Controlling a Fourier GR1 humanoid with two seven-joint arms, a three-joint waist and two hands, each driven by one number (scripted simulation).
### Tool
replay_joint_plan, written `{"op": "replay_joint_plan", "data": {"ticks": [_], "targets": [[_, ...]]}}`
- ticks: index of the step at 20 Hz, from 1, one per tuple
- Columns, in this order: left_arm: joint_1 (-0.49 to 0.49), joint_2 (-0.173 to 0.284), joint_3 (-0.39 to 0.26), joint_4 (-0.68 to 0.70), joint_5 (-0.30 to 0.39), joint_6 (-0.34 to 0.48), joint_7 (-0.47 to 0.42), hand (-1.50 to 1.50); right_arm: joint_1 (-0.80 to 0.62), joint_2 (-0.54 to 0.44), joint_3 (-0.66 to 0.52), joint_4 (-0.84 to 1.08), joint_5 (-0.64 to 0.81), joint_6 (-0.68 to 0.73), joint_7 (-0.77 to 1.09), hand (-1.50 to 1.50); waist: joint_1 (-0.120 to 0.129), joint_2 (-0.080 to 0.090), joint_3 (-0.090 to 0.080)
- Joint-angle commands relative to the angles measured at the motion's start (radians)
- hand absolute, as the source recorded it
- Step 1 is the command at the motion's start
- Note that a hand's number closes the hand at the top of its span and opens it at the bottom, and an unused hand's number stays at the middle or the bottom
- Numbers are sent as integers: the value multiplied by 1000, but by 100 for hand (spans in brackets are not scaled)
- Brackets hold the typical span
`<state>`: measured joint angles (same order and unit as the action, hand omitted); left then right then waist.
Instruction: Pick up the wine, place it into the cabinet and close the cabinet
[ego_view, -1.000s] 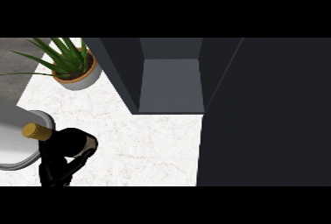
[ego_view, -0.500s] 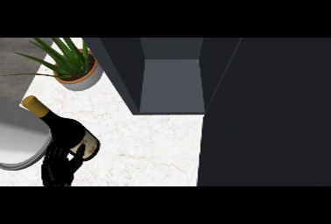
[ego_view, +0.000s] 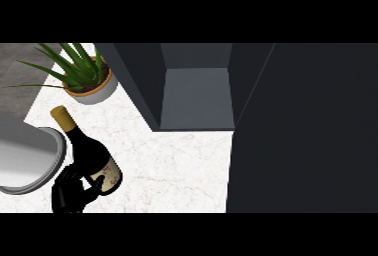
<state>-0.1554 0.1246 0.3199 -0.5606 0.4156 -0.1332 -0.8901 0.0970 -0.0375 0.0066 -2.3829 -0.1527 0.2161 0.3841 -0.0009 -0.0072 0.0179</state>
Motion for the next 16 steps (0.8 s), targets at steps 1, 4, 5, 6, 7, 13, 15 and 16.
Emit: {"op": "replay_joint_plan", "data": {"ticks": [1,4,5,6,7,13,15,16], "targets": [[44,-28,-140,6,-102,-133,17,150,-2,2,1,17,-2,4,-9,-150,-4,7,-18],[85,9,-230,3,-190,-237,-27,150,-38,5,5,39,22,-12,-4,-150,-2,10,-20],[121,-12,-246,-27,-202,-225,-53,150,10,-28,-37,-13,-47,20,17,-150,-8,5,-18],[106,-4,-242,-41,-192,-229,-32,150,1,21,15,-3,14,-26,18,-150,-2,6,-18],[135,13,-235,-19,-186,-278,-68,150,57,18,34,-21,20,11,-21,-150,-7,6,-19],[201,19,-272,-162,-158,-370,-55,150,7,6,2,-14,7,-3,-5,-150,4,5,-18],[208,1,-279,-293,-102,-364,68,150,43,-10,-45,12,-55,34,-41,-150,5,4,-16],[219,-27,-303,-342,-126,-316,50,150,-4,-17,-45,8,-41,7,8,-150,7,5,-17]]}}
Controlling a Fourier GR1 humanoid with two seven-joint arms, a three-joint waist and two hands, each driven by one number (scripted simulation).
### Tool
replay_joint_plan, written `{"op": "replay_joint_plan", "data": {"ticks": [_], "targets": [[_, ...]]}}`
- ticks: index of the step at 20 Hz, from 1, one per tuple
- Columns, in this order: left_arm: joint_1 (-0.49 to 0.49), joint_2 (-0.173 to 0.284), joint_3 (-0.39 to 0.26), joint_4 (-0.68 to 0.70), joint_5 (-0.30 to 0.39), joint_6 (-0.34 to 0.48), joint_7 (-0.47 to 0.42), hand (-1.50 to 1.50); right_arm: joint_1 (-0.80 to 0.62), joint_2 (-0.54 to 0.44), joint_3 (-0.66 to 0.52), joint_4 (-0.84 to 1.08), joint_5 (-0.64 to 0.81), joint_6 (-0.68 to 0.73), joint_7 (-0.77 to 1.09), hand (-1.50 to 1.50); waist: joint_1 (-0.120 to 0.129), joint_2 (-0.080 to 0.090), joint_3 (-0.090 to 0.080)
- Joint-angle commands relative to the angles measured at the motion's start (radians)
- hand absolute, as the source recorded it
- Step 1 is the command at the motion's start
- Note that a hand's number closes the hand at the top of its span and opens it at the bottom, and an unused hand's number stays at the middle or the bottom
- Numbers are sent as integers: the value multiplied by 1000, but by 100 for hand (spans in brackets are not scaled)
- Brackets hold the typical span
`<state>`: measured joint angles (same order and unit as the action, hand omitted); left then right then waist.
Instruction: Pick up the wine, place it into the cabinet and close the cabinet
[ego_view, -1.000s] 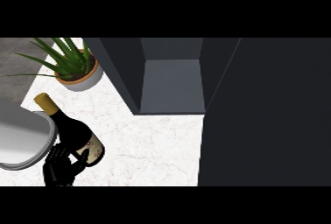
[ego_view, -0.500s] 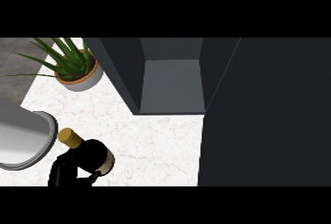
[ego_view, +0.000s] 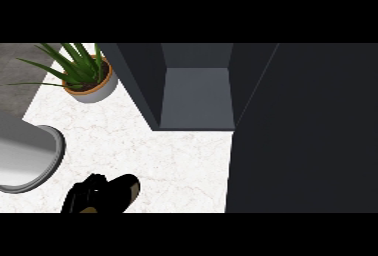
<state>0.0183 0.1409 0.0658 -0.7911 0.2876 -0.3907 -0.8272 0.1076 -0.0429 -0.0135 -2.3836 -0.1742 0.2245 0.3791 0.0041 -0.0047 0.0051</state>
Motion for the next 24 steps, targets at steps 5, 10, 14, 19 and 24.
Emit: {"op": "replay_joint_plan", "data": {"ticks": [5,10,14,19,24], "targets": [[160,-45,-88,-452,69,10,208,150,12,14,26,14,29,6,-30,-150,5,1,-3],[227,-96,-146,-668,64,109,309,150,26,24,-6,65,-5,21,-87,-150,0,3,-4],[235,-96,-168,-802,103,131,442,150,-14,-5,-18,47,-9,11,-14,-150,-2,4,-5],[164,-139,-260,-904,69,310,505,150,3,40,51,100,78,5,-85,-150,-3,4,-5],[97,-140,-296,-960,105,403,625,150,-11,-4,-14,6,-14,1,20,-150,-5,4,-5]]}}
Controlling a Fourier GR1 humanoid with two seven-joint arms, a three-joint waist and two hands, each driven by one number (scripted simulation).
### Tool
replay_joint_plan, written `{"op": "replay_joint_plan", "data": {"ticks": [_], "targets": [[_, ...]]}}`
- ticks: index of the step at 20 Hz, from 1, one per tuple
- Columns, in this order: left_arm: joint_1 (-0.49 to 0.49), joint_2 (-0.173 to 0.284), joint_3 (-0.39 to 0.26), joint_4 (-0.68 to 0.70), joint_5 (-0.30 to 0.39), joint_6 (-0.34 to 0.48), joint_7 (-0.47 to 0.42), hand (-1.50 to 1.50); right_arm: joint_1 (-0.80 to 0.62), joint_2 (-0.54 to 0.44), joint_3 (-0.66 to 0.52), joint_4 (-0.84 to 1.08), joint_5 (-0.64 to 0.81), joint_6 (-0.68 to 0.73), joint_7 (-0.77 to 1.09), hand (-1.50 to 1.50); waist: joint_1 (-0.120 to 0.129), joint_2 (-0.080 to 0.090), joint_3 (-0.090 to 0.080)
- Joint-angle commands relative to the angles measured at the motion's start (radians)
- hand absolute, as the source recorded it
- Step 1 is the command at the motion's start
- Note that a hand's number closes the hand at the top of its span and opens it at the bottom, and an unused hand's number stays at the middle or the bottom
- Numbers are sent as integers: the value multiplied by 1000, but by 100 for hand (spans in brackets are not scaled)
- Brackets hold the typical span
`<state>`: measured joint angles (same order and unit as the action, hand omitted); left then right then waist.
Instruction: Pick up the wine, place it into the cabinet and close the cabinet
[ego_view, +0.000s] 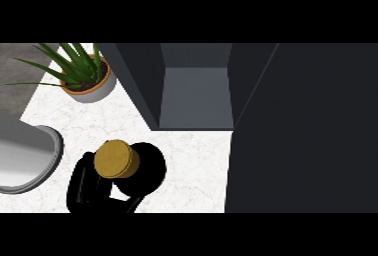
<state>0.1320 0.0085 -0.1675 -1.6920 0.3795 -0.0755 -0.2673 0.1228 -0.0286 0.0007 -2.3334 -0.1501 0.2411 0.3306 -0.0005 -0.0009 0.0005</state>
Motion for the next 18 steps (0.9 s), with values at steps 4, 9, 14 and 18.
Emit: {"op": "replay_joint_plan", "data": {"ticks": [4,9,14,18], "targets": [[-183,-8,-28,5,-5,158,109,150,-36,-15,-26,13,-31,-9,26,-150,-2,0,0],[-296,-8,-46,25,-21,267,127,150,-30,6,6,49,6,-9,-13,-150,-3,1,0],[-428,-8,-81,238,-70,324,48,150,-49,-10,-21,33,-11,-19,13,-150,-6,1,0],[-523,-8,-148,315,-94,436,38,150,-8,-12,-19,33,-16,17,-33,-150,-8,1,0]]}}
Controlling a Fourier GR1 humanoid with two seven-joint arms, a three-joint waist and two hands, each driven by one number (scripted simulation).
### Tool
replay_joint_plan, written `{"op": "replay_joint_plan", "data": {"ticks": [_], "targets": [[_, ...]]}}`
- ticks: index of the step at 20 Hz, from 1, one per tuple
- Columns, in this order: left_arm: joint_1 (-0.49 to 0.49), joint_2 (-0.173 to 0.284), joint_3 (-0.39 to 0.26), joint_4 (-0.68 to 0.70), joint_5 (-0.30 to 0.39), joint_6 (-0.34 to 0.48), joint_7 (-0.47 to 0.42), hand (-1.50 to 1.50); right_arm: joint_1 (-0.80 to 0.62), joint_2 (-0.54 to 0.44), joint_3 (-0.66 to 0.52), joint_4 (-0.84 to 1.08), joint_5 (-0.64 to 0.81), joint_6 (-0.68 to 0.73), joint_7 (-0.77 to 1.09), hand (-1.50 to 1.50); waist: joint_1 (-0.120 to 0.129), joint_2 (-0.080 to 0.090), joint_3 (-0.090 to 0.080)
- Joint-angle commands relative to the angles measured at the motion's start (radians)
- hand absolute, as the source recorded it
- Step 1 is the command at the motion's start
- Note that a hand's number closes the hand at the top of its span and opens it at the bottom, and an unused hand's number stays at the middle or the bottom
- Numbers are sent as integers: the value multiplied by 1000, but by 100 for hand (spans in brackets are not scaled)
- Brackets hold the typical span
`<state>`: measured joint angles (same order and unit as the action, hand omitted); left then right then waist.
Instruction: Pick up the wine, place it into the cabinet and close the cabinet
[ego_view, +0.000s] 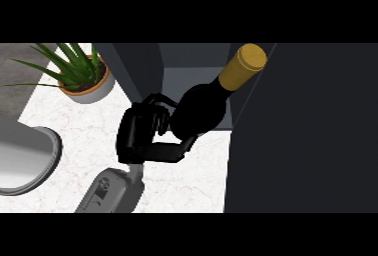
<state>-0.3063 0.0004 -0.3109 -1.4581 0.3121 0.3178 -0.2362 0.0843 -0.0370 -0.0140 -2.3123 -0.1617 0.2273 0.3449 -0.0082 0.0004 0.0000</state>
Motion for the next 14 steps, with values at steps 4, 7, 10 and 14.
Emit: {"op": "replay_joint_plan", "data": {"ticks": [4,7,10,14], "targets": [[-181,0,-49,188,17,100,2,150,61,21,42,5,41,26,-56,-150,-3,0,0],[-184,0,-62,236,54,115,-46,150,11,-13,-59,7,-65,15,-11,-150,-2,0,0],[-154,0,-73,328,111,92,-158,150,93,-19,-33,-1,-38,70,-81,-150,-8,1,0],[-207,0,-158,321,156,215,-122,150,55,-21,-41,-22,-46,43,-24,-150,-5,0,0]]}}
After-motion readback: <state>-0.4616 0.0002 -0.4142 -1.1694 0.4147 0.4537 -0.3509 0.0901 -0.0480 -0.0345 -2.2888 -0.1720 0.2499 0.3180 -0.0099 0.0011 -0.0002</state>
